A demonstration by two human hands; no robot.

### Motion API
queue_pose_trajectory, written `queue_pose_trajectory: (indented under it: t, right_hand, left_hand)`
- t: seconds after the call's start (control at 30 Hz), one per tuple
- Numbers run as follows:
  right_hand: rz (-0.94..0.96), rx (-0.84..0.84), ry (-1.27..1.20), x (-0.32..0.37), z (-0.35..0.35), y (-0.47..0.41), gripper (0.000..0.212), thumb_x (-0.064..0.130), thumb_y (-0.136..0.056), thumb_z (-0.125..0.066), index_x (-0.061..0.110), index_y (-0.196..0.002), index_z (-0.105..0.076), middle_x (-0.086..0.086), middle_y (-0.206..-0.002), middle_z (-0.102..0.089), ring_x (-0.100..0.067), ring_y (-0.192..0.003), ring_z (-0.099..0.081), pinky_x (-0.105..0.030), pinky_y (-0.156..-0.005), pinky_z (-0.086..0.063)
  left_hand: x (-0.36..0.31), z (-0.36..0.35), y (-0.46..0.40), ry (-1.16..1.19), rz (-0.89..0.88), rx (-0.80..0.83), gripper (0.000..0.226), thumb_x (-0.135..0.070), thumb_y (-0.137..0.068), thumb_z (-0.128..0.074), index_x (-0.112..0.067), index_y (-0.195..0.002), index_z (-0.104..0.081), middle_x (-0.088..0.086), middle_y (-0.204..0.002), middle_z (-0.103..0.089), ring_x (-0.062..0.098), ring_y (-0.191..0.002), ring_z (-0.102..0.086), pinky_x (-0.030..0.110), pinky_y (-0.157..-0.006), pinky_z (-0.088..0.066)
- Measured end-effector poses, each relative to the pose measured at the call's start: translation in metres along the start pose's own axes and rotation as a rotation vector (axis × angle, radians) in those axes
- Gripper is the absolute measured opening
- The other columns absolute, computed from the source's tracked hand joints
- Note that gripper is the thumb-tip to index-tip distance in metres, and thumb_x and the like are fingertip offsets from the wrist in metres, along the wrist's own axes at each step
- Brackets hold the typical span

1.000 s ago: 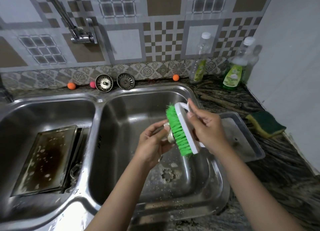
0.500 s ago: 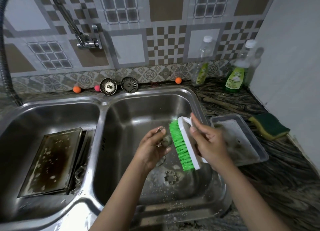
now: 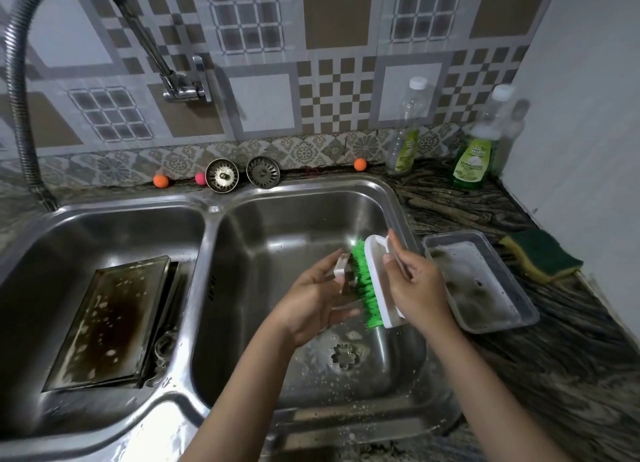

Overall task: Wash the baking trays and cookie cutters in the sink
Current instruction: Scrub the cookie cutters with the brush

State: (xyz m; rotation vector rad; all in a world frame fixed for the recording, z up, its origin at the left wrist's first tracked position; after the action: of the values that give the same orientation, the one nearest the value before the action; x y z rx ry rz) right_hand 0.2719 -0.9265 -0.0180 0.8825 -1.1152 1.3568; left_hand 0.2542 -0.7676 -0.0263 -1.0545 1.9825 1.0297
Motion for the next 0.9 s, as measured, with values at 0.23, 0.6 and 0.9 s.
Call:
queue_pose_trajectory:
  t: [0.23,0.6,0.9]
  right_hand:
    - [-0.002,0.001,-0.068,0.005,0.004,-0.003,0.043,0.017,-0.094,-0.055,0.028,-0.134,-0.043,0.017,-0.131,-0.051,0.013,-0.114,-0.048,-0.001,-0.087,-0.038]
    - [0.005,0.104,-0.215,0.020,-0.012,0.008,0.038,0.017,-0.093,-0.058,0.043,-0.121,-0.052,0.027,-0.109,-0.064,0.005,-0.109,-0.054,-0.024,-0.089,-0.052]
    - [0.005,0.042,-0.200,0.031,-0.009,-0.020,0.035,0.029,-0.091,-0.060,0.054,-0.115,-0.057,0.025,-0.108,-0.066,-0.007,-0.086,-0.063,-0.049,-0.081,-0.054]
  left_hand:
    - [-0.003,0.006,-0.002,-0.158,-0.087,-0.084,0.040,-0.006,-0.095,-0.053,-0.023,-0.131,-0.050,0.014,-0.107,-0.063,0.025,-0.095,-0.065,0.033,-0.072,-0.056]
    - [-0.018,0.017,-0.004,0.063,-0.270,-0.174,0.031,-0.003,-0.094,-0.047,-0.011,-0.124,-0.053,0.009,-0.090,-0.065,0.013,-0.065,-0.066,0.033,-0.064,-0.059]
    - [-0.010,0.013,-0.010,0.017,-0.235,-0.159,0.040,-0.012,-0.082,-0.066,-0.010,-0.121,-0.057,0.009,-0.088,-0.068,0.022,-0.074,-0.061,0.037,-0.074,-0.053]
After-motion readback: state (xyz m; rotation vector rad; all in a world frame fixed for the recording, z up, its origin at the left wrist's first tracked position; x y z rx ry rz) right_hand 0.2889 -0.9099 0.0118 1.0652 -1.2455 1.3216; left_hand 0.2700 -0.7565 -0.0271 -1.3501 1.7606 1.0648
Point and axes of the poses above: each hand's wrist, its own y-axis away from the middle knuckle, its own z-axis out of the back of the hand, x = y × z, the point moved 5 cm from there along -y, towards the middle knuckle
